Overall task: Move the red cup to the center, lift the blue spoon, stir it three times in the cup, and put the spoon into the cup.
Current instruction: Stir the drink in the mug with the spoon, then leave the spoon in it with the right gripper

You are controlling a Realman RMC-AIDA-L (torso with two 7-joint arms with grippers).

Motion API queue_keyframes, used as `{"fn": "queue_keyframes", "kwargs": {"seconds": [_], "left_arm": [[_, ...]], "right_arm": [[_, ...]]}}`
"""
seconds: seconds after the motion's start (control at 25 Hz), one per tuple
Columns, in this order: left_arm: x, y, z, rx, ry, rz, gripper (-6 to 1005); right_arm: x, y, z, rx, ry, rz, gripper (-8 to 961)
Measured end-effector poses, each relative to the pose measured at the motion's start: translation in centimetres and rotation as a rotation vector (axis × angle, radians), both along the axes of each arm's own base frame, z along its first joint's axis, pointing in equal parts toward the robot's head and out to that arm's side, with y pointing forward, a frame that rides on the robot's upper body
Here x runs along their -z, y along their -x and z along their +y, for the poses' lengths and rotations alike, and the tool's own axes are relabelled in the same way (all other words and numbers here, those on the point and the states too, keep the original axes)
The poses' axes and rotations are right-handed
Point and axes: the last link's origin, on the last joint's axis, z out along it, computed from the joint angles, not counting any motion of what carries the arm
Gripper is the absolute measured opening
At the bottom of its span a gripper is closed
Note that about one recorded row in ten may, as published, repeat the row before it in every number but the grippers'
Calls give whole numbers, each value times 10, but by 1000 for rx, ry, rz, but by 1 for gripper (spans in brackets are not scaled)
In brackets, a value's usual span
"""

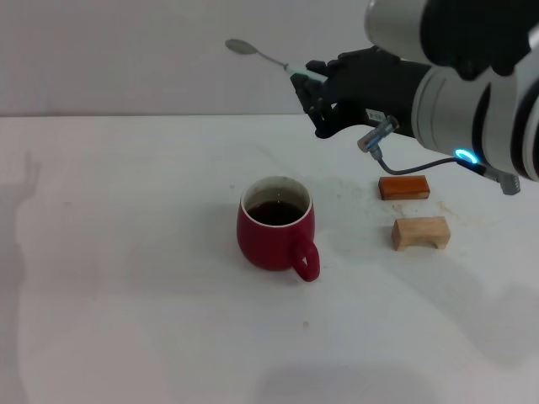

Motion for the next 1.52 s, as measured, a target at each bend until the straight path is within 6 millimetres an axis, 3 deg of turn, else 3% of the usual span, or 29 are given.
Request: {"fn": "queue_keyframes", "kwargs": {"seconds": [0.84, 1.52], "left_arm": [[0, -4, 4, 11, 2, -1, 842], [-3, -3, 5, 3, -14, -10, 842]], "right_arm": [[-17, 21, 21, 110, 157, -61, 138], [-22, 17, 42, 164, 304, -144, 139]]}}
